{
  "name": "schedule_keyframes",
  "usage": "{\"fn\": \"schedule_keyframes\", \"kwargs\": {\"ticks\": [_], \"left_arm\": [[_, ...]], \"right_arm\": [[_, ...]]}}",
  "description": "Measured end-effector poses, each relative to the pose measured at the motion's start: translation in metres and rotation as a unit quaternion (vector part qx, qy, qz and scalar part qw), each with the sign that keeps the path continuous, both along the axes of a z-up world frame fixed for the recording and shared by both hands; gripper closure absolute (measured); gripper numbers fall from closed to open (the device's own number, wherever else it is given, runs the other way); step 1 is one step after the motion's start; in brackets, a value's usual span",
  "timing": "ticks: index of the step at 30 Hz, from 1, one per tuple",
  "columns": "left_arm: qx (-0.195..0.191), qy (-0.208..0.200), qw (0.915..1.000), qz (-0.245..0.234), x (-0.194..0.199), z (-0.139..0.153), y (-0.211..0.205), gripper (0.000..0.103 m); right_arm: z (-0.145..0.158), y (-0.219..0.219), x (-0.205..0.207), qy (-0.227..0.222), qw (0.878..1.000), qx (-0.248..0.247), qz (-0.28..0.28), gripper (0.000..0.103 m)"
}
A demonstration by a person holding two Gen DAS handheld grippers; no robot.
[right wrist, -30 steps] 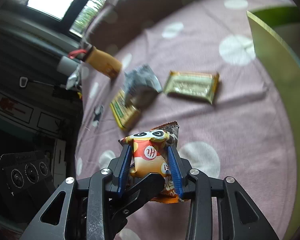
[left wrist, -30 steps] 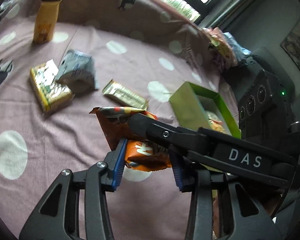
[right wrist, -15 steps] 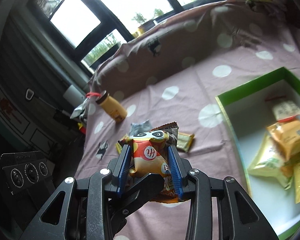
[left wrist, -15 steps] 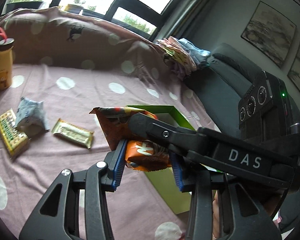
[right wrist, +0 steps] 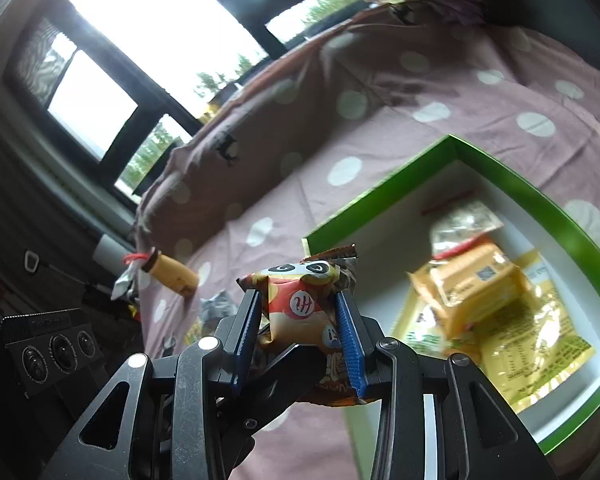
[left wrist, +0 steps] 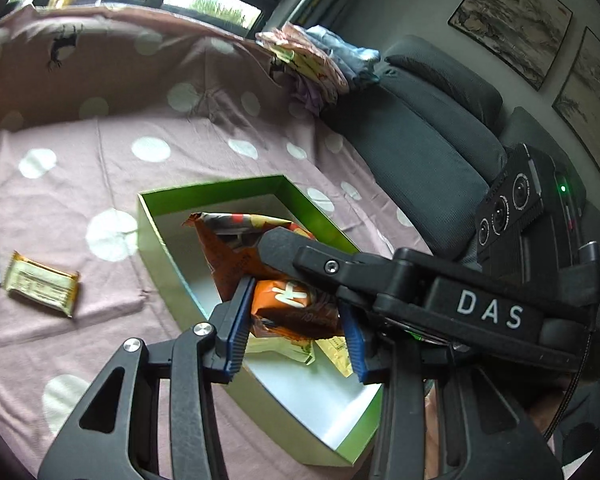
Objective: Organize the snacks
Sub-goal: 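Lift the orange chip bag with the right gripper over the green box, then lower the chip bag into the box and open the right gripper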
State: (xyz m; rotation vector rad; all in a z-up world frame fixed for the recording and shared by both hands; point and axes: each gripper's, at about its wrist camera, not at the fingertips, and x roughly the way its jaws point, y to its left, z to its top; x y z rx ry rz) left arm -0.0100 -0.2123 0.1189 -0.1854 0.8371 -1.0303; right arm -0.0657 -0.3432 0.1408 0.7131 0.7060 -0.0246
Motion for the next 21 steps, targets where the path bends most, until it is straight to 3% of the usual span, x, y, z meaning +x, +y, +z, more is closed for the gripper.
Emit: {"fn": "schedule_keyframes", "kwargs": {"ticks": [10,21], "left_arm": [[0.016,0.047,0.9983,-0.03,0.008,-0.017,-0.033,0.063],[0.045,0.073,0.996,-0.024,0.01,-0.028,-0.045,0.064]], "right_arm": [[-0.02,-0.032,-0.007,0.041,0.998,0.015,-0.039,0.062],[-0.039,-0.044,-0.004,0.077,0.995,0.039,-0.05,0.062]]}}
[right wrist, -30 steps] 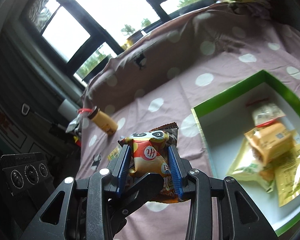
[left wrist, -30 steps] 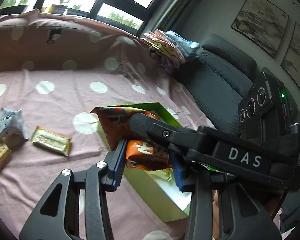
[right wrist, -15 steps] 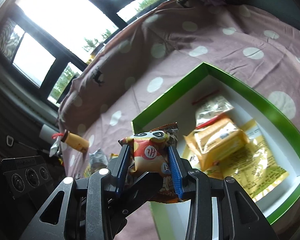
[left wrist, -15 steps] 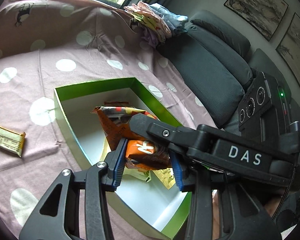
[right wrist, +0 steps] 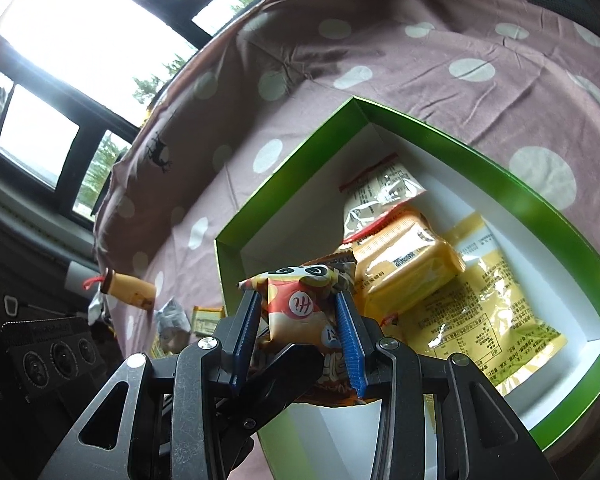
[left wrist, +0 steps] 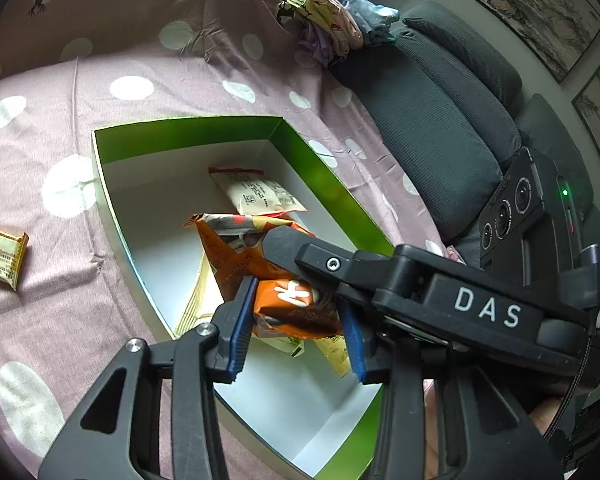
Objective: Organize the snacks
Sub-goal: 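Lower the chip bag into the box and open the right gripper, then move the right gripper back to the gold-wrapped bar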
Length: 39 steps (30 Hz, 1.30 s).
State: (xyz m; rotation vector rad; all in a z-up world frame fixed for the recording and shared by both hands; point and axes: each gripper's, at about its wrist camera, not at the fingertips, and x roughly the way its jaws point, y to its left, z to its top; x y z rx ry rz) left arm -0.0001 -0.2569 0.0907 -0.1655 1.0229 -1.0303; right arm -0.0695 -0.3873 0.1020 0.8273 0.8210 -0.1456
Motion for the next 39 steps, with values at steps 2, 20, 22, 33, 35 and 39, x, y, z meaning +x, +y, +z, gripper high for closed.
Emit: {"fn": "schedule_keyframes", "kwargs": {"ticks": [2,20,22,33,35,39], "left_arm": [[0.005,0.002,1.0,-0.001,0.0,-0.002,-0.003,0.064],[0.055,-0.016,0.9982,0.02,-0.005,-0.005,-0.007,0.054],[0.066,-0.03,0.9971,0.026,-0.007,-0.001,-0.003,0.043],[0.044,-0.072,0.992,0.094,-0.016,0.031,0.071,0.015],[0.057,-0.079,0.9871,0.127,-0.015,0.034,0.093,0.012],[0.105,-0.107,0.9658,0.212,-0.016,0.039,0.145,0.011]], "right_arm": [[-0.002,-0.002,0.0,0.006,1.0,-0.001,-0.005,0.062],[-0.006,-0.008,-0.002,0.04,0.998,-0.032,-0.037,0.062],[-0.005,-0.007,-0.002,0.043,0.998,-0.037,-0.041,0.062],[0.013,0.001,-0.007,0.02,0.996,-0.07,-0.058,0.06],[0.014,0.002,-0.007,0.02,0.995,-0.073,-0.059,0.058],[0.022,0.01,-0.007,0.01,0.994,-0.091,-0.06,0.046]]}}
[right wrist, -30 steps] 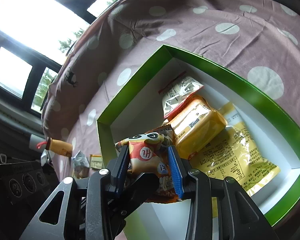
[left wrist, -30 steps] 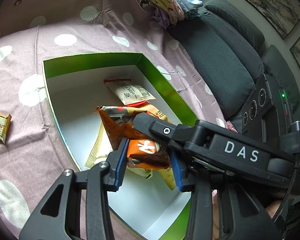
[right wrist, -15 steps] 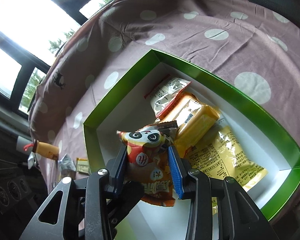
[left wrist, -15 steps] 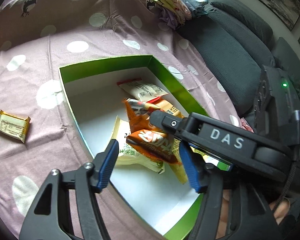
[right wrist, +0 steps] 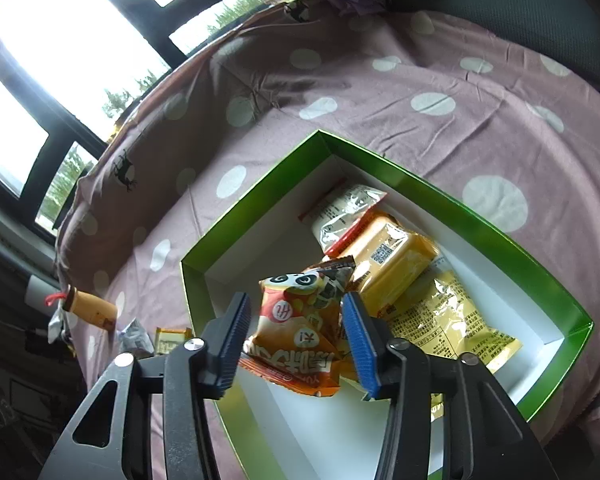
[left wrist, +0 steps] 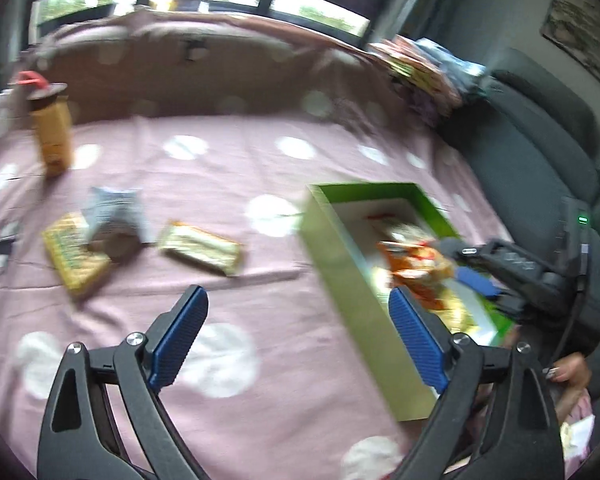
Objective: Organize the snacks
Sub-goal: 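Move the right gripper back to the gold-wrapped bar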
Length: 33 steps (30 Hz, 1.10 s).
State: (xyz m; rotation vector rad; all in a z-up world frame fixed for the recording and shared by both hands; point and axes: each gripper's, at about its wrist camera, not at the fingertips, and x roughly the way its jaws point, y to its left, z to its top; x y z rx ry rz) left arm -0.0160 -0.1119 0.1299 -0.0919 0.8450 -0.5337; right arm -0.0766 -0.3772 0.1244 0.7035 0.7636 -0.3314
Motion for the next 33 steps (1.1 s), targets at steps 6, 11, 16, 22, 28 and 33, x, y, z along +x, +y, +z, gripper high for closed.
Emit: {"fn": "schedule_keyframes", "kwargs": {"ticks": [6,11,16,22,28,33], "left_arm": [[0.03,-0.007,0.9895,0.141,0.0,-0.014,0.085,0.001],[0.032,0.031,0.9712,0.234,0.013,-0.038,0.146,0.001],[0.044,0.058,0.9544,0.29,0.018,-0.048,0.174,0.001],[0.049,0.082,0.9471,0.306,0.02,-0.058,0.187,0.001],[0.053,0.095,0.9455,0.307,0.024,-0.063,0.19,0.001],[0.05,0.103,0.9456,0.304,0.027,-0.065,0.192,0.001]], "right_arm": [[0.02,0.021,-0.003,-0.041,0.999,-0.034,0.005,0.032],[0.037,0.052,0.003,-0.083,0.994,-0.057,0.045,0.029],[0.038,0.096,0.024,-0.103,0.986,-0.053,0.124,0.018],[0.011,0.15,0.078,-0.032,0.976,-0.05,0.211,0.017],[-0.03,0.193,0.151,0.079,0.945,-0.166,0.272,0.017],[-0.068,0.208,0.19,0.121,0.923,-0.182,0.315,0.017]]}}
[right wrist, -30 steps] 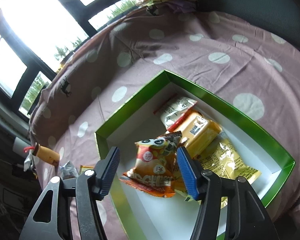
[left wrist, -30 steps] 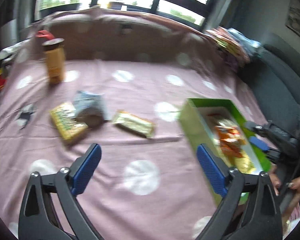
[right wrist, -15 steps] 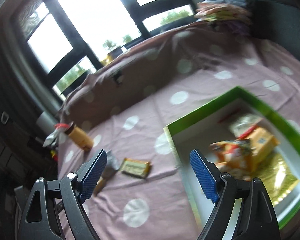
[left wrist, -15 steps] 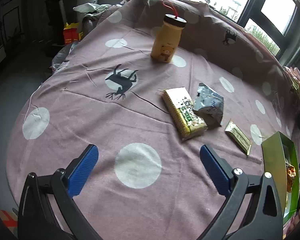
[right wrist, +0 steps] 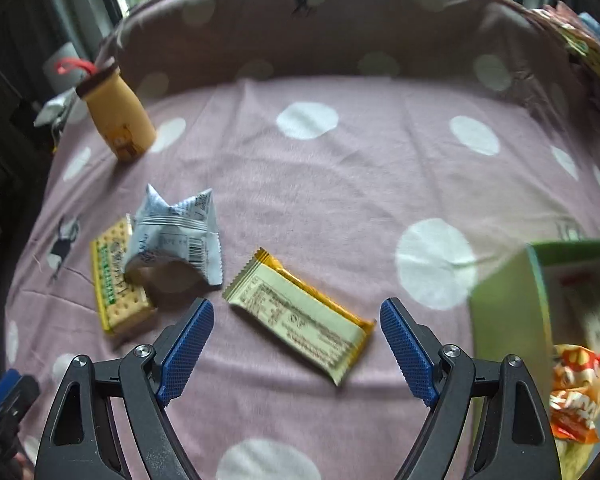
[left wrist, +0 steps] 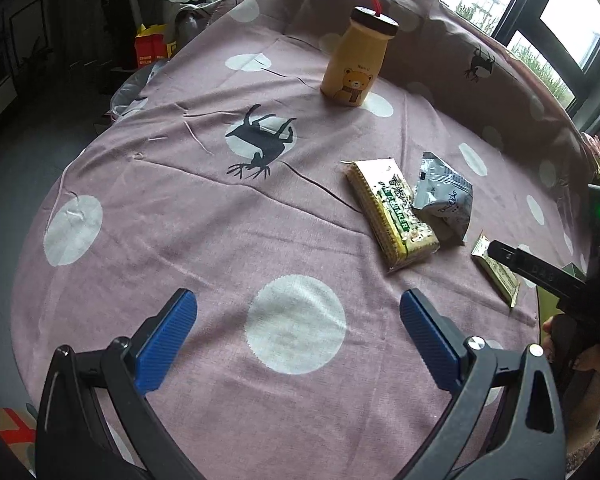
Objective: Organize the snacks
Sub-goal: 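Move the right gripper back to the gold-wrapped bar, then close the right gripper on the gold-wrapped bar and lift it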
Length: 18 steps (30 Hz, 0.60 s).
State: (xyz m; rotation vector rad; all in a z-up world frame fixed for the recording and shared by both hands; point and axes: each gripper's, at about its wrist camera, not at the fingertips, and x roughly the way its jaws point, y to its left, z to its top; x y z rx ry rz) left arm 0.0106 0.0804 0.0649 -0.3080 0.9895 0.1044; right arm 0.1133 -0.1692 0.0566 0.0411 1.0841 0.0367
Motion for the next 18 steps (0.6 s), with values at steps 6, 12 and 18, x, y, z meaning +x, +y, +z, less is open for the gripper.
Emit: {"fn": "schedule_keyframes", "kwargs": {"ticks": [6,12,18], "left_arm": [[-0.003,0.001,0.9999,-0.01,0.001,0.0,-0.004,0.001],[-0.005,0.002,0.9998,-0.017,-0.001,0.0,-0.008,0.001],[-0.004,0.003,0.9998,-0.019,-0.001,0.0,-0.012,0.001]], "right_arm": [[-0.024,0.011,0.006,0.011,0.998,-0.045,0.044,0.02],[-0.012,0.003,-0.011,0.015,0.999,-0.015,0.027,0.066],[0.006,0.01,-0.051,0.027,0.998,0.051,0.023,0.066]]}}
